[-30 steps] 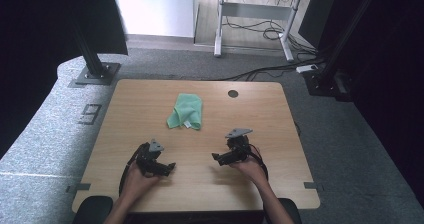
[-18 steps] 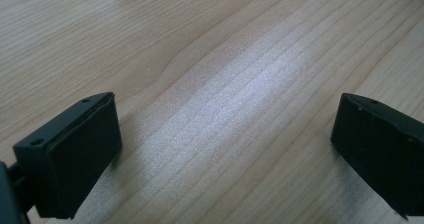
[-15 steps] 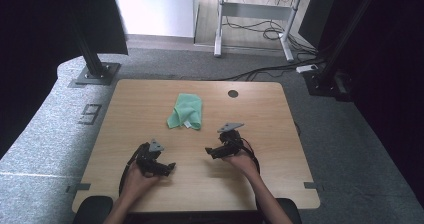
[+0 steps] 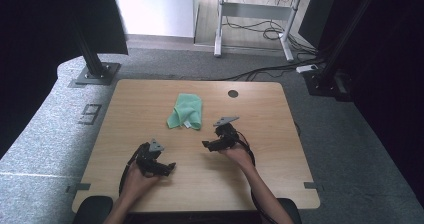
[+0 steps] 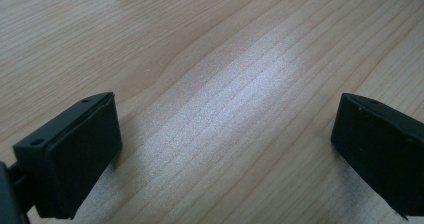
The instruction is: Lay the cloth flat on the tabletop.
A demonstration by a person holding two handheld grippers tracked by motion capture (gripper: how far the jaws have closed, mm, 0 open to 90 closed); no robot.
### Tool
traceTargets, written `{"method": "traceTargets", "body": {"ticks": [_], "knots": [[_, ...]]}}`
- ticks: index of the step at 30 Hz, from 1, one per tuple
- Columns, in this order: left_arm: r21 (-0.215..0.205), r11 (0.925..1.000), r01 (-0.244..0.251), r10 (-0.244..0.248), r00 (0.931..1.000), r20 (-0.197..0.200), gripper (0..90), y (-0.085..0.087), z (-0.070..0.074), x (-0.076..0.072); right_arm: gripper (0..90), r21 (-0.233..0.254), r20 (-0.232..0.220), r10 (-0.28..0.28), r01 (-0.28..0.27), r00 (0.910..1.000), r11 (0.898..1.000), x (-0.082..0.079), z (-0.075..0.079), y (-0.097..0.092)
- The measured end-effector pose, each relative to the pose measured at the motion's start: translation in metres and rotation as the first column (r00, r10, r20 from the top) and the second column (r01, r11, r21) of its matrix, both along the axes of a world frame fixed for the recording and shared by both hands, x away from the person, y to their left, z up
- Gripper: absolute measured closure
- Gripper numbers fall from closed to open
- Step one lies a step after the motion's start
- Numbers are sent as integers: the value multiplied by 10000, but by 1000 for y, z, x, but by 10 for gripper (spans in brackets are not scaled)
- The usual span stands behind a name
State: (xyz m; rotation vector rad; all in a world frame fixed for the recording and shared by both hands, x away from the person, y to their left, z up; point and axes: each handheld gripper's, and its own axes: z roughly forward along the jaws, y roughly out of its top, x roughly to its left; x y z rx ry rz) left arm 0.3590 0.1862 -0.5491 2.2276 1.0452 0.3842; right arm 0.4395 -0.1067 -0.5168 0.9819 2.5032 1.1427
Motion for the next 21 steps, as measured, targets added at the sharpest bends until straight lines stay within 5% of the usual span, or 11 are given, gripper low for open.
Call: {"method": "traceTargets", "body": {"ticks": [12,21], "knots": [[1,10000,12,-12,10000,-1,0,0,0,0,244,239,114,-198,195,9997,9995,19,4,10],[-1,10000,22,-22,10000,-4,0,0,0,0,441,-30,-64,-379,379,9993,9993,32,-3,19]]}}
